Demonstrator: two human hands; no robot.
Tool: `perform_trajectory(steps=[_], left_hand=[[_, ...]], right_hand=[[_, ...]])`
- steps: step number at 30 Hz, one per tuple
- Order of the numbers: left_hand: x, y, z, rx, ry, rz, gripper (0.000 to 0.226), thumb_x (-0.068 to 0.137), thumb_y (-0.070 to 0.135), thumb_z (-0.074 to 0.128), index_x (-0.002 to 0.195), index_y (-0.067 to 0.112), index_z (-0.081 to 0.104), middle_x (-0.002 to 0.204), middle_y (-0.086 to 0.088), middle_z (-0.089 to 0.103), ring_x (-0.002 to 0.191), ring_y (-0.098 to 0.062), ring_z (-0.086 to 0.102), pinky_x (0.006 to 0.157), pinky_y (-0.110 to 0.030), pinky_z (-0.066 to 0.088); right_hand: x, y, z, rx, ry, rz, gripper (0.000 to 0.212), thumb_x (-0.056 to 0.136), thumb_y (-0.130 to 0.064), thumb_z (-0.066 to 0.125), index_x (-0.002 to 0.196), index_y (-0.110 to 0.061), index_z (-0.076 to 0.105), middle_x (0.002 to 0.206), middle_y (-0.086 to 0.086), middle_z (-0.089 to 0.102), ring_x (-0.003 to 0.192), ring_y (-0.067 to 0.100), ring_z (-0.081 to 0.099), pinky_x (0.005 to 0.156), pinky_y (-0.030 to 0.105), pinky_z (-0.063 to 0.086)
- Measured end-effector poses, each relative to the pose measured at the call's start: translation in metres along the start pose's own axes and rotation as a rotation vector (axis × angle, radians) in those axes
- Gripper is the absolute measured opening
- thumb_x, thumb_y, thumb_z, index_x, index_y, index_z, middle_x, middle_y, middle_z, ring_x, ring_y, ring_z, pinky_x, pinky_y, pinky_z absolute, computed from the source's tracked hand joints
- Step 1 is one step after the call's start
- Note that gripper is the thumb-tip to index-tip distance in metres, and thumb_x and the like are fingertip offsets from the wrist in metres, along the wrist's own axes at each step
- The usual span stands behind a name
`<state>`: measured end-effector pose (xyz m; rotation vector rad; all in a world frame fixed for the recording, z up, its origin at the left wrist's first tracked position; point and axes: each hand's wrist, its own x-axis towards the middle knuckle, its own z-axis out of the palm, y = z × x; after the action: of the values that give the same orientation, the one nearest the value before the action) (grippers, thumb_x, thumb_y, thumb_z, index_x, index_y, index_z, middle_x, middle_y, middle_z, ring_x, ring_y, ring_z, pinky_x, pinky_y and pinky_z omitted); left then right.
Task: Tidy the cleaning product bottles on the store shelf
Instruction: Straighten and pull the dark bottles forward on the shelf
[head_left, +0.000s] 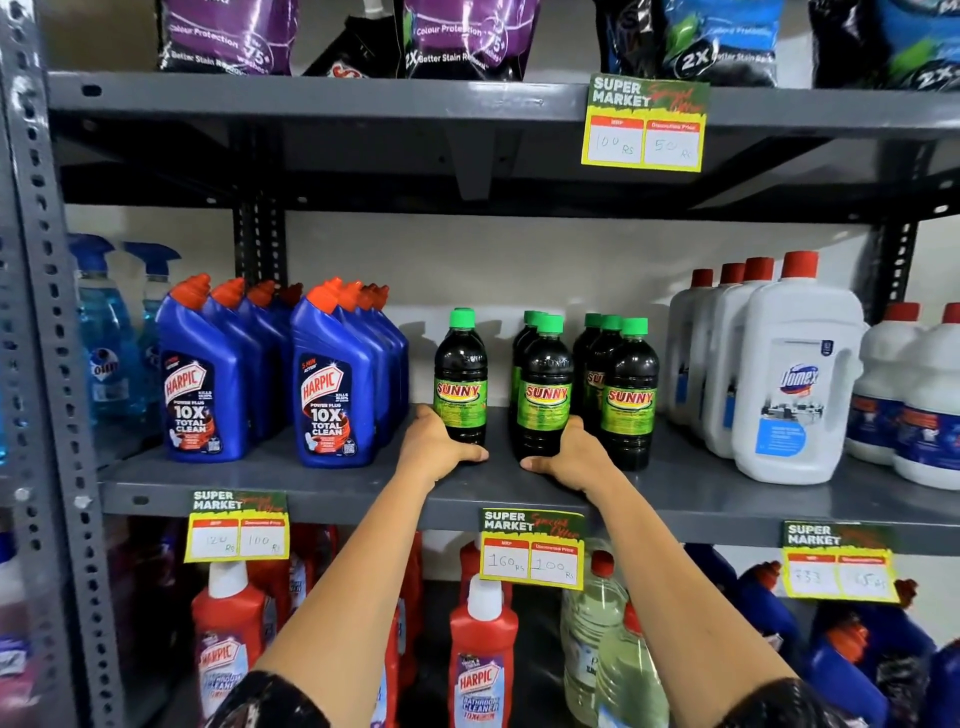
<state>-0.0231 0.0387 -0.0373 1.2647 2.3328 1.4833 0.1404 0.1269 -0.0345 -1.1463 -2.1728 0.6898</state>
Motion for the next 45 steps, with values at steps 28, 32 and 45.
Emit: perform_trajectory(steps=[28,32,45], left_hand=[[-0.034,0.057,0.051,-0.113,-0.190,0.057,0.098,0.071,0.026,0.082,0.142,0.001,0.019,0.140,-0.012,0.045,0.129,-0.028,0.045,0.100,-0.032,0.038],[-0.014,0.052,0.063,-0.008,-0.238,0.002,0.105,0.063,0.030,0.087,0.142,0.003,0.024,0.141,-0.013,0.047,0.129,-0.028,0.045,0.101,-0.033,0.038],[-0.015,0.049,0.072,0.095,-0.143,0.051,0.095,0.065,0.033,0.085,0.134,0.000,0.028,0.132,-0.015,0.053,0.122,-0.030,0.052,0.096,-0.035,0.043]], right_hand=[[0.007,0.068,-0.065,0.188,0.121,0.030,0.098,0.058,-0.024,0.090,0.132,-0.004,0.029,0.131,0.015,0.056,0.122,0.031,0.052,0.099,0.037,0.042],[0.010,0.072,-0.065,0.112,0.132,0.017,0.093,0.059,-0.024,0.089,0.130,-0.003,0.031,0.129,0.016,0.058,0.123,0.034,0.052,0.098,0.036,0.042],[0.014,0.079,-0.062,0.118,0.132,-0.006,0.090,0.059,-0.019,0.087,0.129,-0.007,0.032,0.124,0.014,0.061,0.119,0.033,0.055,0.095,0.037,0.045]])
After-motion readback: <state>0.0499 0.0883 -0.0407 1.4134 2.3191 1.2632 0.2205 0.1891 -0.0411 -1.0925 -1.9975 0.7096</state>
